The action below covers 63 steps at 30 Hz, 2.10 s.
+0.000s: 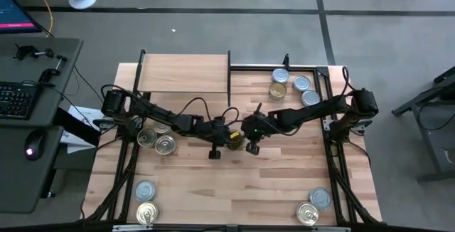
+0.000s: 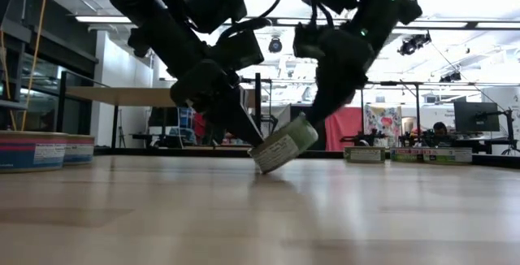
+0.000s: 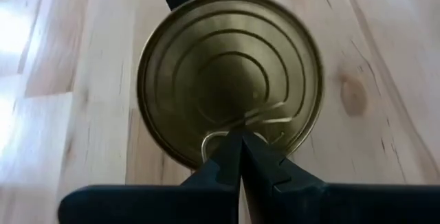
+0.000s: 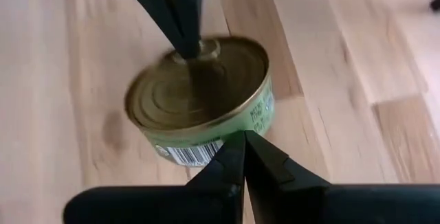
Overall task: Stack canned seafood by type on shelf
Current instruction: Put the green tuna can on the shelf
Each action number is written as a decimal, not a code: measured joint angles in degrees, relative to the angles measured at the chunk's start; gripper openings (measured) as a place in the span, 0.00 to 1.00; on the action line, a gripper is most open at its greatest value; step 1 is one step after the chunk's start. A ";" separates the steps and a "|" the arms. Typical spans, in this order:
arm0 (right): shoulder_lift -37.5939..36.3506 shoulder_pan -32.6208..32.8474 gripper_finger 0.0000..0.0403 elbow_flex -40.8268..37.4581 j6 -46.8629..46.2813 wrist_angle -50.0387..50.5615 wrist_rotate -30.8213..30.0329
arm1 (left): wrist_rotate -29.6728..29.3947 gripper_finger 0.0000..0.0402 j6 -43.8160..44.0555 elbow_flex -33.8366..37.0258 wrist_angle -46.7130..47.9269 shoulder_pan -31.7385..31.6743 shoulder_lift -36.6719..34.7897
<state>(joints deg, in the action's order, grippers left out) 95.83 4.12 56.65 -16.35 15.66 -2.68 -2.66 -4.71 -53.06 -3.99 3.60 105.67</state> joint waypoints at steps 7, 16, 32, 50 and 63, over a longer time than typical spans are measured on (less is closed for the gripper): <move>-0.04 0.27 0.00 2.82 0.32 -1.74 1.38 | -1.06 0.00 0.03 0.33 1.40 0.34 0.67; 0.07 -0.11 0.00 8.42 3.88 1.40 0.42 | -1.29 0.00 1.92 -0.02 3.76 0.32 -0.44; 4.20 -3.50 0.27 27.90 38.01 32.38 8.76 | -2.51 0.00 15.24 9.88 14.12 -2.23 -21.89; 20.75 1.43 0.71 44.43 50.09 39.23 9.21 | -13.16 0.00 25.41 13.92 14.25 8.60 -52.69; 26.21 2.69 0.71 44.41 51.91 37.85 9.64 | -14.58 0.00 19.51 13.90 13.29 8.59 -61.35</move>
<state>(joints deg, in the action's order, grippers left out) 122.03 6.81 101.06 35.57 53.50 6.97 -17.23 14.80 -39.16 9.30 12.19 44.31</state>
